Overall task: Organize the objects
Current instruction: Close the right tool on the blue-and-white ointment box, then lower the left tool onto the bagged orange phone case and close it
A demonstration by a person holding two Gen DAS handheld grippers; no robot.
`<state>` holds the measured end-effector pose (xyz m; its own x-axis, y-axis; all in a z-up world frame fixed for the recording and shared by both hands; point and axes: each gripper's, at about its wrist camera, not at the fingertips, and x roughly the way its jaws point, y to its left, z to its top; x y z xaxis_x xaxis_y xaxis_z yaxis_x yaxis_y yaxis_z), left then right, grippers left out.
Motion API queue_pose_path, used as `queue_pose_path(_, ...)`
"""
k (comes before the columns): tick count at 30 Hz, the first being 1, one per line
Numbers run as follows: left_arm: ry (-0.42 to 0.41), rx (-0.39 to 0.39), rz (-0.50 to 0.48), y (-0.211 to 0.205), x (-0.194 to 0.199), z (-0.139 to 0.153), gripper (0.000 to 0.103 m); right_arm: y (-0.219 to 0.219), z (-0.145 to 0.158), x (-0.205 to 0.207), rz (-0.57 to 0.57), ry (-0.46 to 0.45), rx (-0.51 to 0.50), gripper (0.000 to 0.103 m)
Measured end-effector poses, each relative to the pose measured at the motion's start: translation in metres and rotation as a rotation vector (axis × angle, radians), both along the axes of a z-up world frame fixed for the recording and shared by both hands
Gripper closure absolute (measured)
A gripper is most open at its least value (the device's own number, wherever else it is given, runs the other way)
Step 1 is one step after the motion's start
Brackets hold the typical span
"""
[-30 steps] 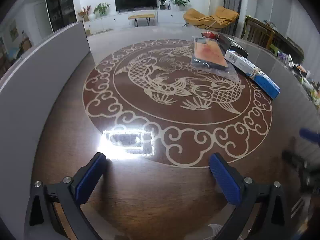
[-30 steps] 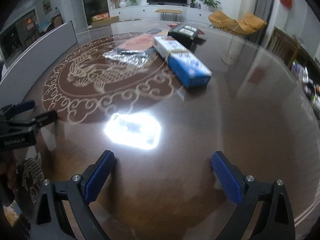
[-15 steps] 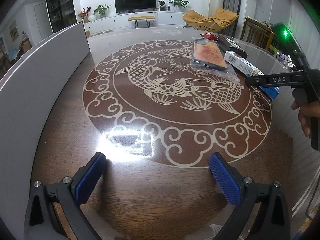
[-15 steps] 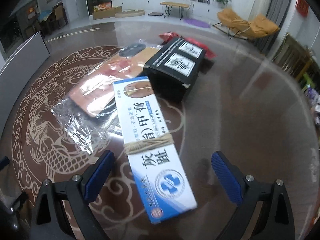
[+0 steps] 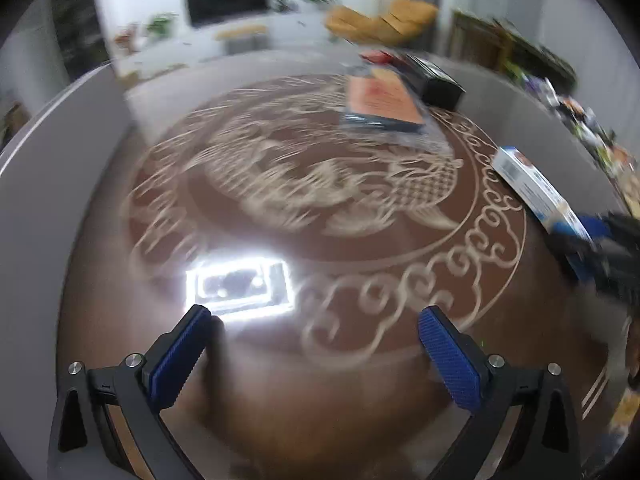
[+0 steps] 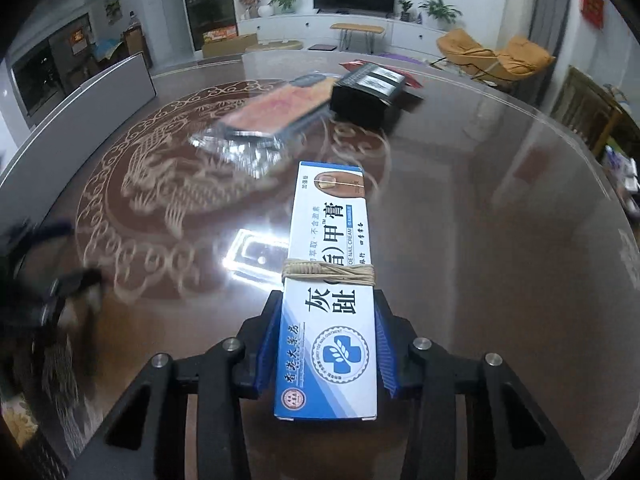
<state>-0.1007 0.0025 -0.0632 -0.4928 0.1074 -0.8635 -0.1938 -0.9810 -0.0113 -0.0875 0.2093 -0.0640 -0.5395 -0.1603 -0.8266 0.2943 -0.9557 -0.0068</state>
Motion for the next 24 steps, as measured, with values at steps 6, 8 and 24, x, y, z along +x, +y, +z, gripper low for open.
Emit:
queue_pose_path(6,-0.001,0.124,-0.149,0.034,-0.089,0.034,0.0,0.014,0.001,0.022,-0.016,0.023,-0.021,0.06)
queue_pose_path(8,-0.036,0.078,-0.182,0.05,-0.12,0.035,0.0,0.015,0.002,0.021,-0.028,0.032,-0.039,0.06)
queue_pose_path(24,-0.039,0.022,-0.055,0.072,-0.222,0.013,0.028,0.015,0.001,0.026,-0.04,0.069,-0.058,0.059)
